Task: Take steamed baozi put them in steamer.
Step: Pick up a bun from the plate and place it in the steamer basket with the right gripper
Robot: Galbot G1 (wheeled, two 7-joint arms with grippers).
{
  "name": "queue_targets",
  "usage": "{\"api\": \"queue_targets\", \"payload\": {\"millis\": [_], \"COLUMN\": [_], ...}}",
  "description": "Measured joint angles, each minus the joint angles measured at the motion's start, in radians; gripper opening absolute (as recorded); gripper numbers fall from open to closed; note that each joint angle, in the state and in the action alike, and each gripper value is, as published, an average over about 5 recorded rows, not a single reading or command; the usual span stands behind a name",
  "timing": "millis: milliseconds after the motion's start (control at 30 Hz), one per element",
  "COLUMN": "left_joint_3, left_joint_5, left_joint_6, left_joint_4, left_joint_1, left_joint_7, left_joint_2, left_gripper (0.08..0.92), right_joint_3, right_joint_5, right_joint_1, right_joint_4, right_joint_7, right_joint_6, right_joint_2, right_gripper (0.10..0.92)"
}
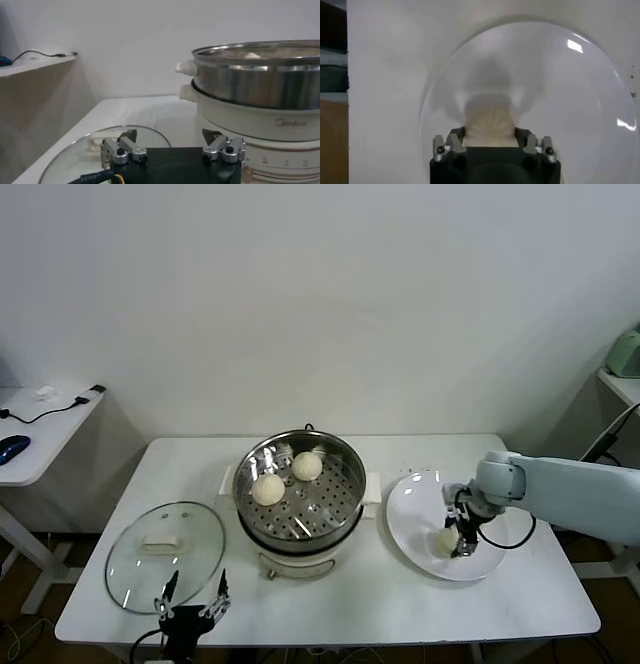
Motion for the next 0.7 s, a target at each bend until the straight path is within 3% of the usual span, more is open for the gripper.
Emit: {"api": "queue_targets", "payload": {"millis": [367,700], "left_joint_3": [0.008,0.022], "left_joint_5": [0.004,0.015], "left_joint_6": [0.005,0.01], "left_joint_4": [-0.021,-0.037], "left_joint_1": [0.006,0.01], "left_joint_7": [-0.001,-0.001], "left_joint_2": [0.0,-0.002], "left_gripper": [0.823,0.823], "right_joint_3": [-0.106,-0.064], "right_joint_5": [0.048,0.074], "right_joint_1": [0.291,0.518], "right_joint_4": [0.04,0.066], "right_joint_7": [-0.089,-0.178], "right_joint_6": [0.076,0.281], "right_joint_2": [0.076,0.271], "right_gripper": [0.662,0.662]}}
